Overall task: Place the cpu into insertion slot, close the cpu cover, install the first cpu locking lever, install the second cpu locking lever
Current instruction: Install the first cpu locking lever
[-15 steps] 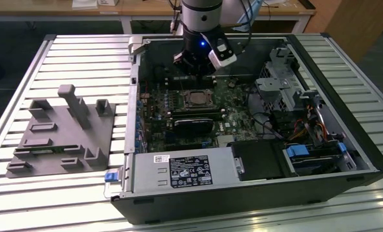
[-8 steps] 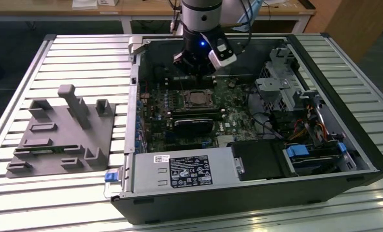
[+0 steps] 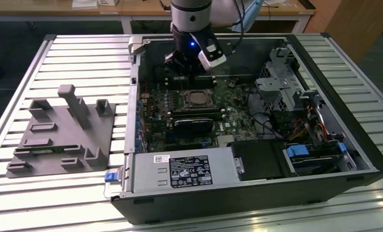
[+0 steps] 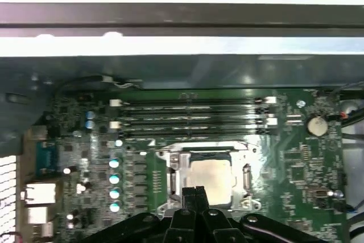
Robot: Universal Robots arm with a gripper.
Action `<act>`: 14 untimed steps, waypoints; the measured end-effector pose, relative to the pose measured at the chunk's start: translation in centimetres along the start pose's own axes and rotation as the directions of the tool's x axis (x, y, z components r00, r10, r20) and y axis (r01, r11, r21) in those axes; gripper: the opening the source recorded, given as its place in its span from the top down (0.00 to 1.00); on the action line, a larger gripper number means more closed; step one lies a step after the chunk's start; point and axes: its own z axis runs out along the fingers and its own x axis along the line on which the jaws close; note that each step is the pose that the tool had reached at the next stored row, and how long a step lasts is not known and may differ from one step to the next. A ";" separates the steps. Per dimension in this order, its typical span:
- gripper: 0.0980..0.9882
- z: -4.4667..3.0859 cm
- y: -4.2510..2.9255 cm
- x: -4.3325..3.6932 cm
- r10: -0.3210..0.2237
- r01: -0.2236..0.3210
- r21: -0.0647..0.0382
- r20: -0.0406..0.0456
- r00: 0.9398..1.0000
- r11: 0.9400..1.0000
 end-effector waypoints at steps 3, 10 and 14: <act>0.99 -0.03 -0.03 0.82 0.000 0.000 -0.004 0.000 1.000 1.000; 0.99 -0.11 -0.11 2.62 0.001 -0.001 -0.023 -0.001 1.000 1.000; 0.99 -0.13 -0.15 3.23 0.003 -0.003 -0.039 -0.001 1.000 0.999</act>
